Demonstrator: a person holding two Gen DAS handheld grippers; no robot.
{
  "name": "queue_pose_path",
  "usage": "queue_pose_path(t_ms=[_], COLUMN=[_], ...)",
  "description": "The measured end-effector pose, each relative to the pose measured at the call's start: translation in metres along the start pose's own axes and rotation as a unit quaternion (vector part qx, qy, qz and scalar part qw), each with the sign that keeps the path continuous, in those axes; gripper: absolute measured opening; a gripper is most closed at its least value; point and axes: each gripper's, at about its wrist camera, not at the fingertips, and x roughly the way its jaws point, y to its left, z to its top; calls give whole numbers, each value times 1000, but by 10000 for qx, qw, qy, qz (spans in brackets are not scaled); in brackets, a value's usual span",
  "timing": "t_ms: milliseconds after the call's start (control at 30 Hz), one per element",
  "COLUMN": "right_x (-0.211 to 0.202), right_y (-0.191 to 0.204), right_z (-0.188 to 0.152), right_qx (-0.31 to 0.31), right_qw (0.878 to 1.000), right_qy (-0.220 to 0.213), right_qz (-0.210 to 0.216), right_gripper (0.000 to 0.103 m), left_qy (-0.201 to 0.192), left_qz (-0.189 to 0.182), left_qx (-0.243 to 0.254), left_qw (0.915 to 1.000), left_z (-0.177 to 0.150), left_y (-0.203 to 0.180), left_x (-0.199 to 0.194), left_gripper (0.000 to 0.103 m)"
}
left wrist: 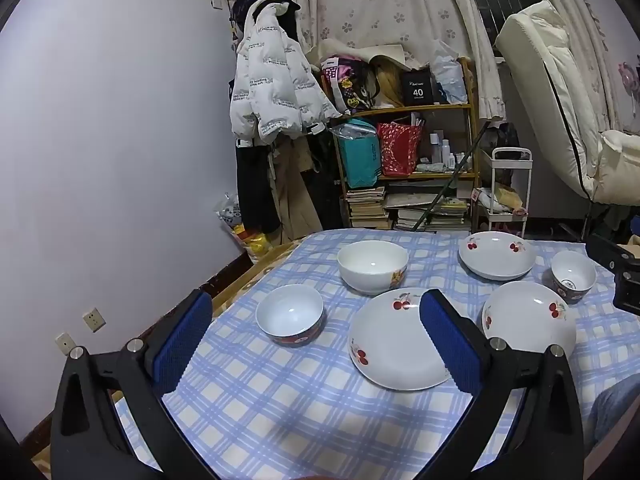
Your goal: Organize plates and bowls
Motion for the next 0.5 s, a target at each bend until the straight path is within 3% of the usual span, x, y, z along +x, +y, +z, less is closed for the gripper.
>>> queue_pose_path(t_ms=[500], right_x=[1], right_y=[0], right_z=[1], right_qx=[-39], right_qw=[10000], right_qy=[42], right_qz=[-20], right_gripper=[103], left_qy=[-28], left_qz=[42], left_qx=[-30], left_qw=[10000], left_z=[1], left_y=[-1], left_x=[0], left_gripper=[102])
